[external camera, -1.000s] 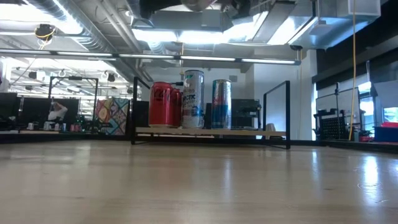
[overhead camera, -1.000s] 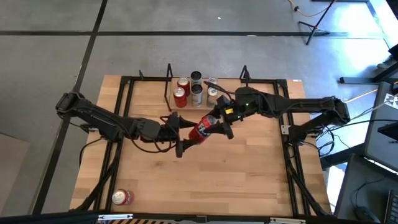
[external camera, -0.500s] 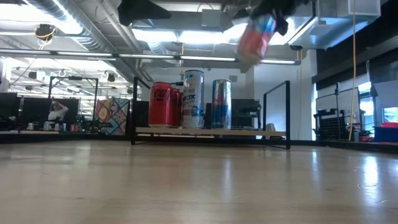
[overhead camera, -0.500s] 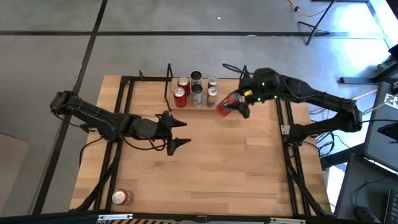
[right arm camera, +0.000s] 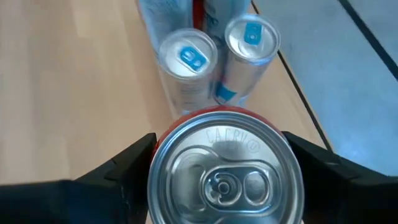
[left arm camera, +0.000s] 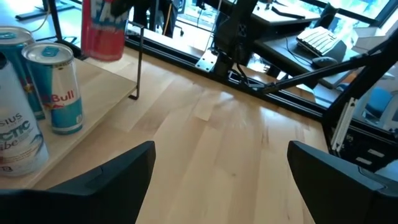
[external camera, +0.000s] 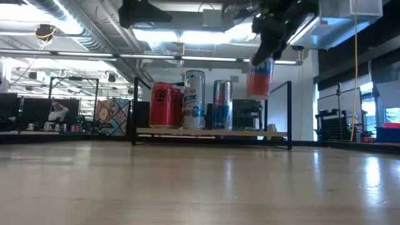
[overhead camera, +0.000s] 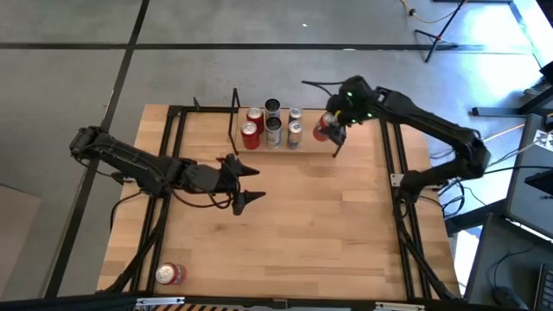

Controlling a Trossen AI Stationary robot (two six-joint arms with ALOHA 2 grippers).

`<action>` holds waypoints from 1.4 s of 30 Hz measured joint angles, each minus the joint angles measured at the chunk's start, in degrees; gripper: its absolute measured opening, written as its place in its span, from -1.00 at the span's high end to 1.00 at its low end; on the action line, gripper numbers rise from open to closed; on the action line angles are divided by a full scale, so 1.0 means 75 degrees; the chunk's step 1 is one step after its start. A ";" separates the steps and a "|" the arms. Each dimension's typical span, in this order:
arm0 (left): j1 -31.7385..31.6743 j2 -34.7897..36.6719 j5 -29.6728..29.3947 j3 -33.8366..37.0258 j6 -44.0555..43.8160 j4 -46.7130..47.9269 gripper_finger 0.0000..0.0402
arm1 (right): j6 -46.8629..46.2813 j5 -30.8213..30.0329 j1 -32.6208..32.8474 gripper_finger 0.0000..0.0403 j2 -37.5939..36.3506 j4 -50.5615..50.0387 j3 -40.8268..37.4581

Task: Place canned beverage on shelf
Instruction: Put the top orange soda can on the shelf

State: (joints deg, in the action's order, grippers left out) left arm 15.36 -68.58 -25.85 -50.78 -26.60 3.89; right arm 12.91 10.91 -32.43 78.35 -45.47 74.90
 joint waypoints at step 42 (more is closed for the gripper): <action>-0.0131 -0.0006 -0.0067 0.0009 -0.0189 -0.0003 -0.77 | 0.2350 0.0867 -0.0781 -0.43 0.2794 0.0085 0.0803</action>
State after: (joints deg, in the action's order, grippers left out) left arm 14.37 -68.62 -26.35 -50.72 -28.01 3.87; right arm 30.53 17.42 -38.28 99.31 -44.84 80.93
